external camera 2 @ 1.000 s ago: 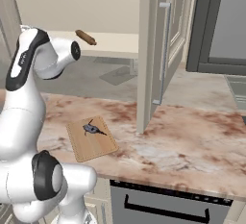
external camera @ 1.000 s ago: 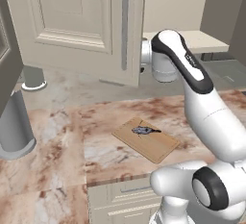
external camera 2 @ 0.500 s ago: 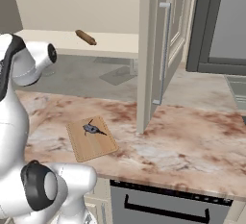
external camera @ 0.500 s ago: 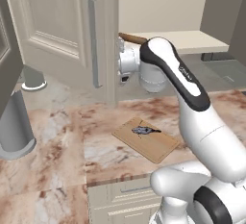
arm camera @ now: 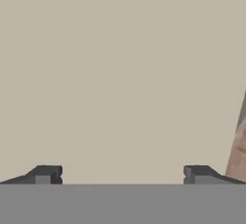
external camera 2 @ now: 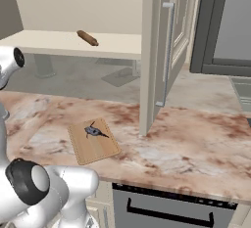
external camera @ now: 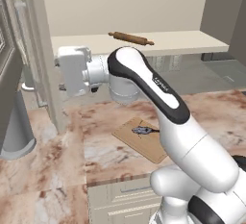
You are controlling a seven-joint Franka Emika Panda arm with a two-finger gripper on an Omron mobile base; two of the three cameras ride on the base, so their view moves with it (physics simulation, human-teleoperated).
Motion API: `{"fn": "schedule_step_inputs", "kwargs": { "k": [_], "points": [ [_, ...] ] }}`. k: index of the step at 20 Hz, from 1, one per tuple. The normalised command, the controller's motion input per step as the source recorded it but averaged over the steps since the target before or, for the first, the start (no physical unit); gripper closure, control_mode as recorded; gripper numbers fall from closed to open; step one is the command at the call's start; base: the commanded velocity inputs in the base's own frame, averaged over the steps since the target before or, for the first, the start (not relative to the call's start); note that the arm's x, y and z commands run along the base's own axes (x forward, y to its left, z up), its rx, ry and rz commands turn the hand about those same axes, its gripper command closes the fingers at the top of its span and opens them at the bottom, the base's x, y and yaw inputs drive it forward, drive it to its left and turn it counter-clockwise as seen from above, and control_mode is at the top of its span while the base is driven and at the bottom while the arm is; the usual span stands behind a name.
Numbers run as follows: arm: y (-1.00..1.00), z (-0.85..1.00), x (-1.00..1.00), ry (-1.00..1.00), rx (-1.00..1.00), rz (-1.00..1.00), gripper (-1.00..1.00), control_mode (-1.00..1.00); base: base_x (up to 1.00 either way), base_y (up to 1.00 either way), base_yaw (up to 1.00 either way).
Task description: Open the cabinet, retrieve the rolling pin, and place it next to the meat on the cutting board to prepare for tenderizing.
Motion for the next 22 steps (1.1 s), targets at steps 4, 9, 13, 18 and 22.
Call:
{"fn": "schedule_step_inputs", "kwargs": {
  "k": [4, 9, 13, 18, 22],
  "points": [
    [0.63, -0.09, -0.13, 0.02, -0.02, 0.05, -1.0, -1.0, 0.0, 0.0, 0.0],
    [0.43, -0.11, -0.02, 0.03, -0.07, 0.07, -1.0, -1.0, 0.0, 0.0, 0.0],
    [0.09, -0.07, 0.06, 0.01, -0.04, 0.03, -1.0, -1.0, 0.0, 0.0, 0.0],
    [-0.07, 0.0, -0.09, -0.07, -0.05, 0.0, -1.0, -1.0, 0.0, 0.0, 0.0],
    [-0.08, 0.0, -0.25, -0.11, -0.09, -0.01, -1.0, -1.0, 0.0, 0.0, 0.0]
  ]
}}
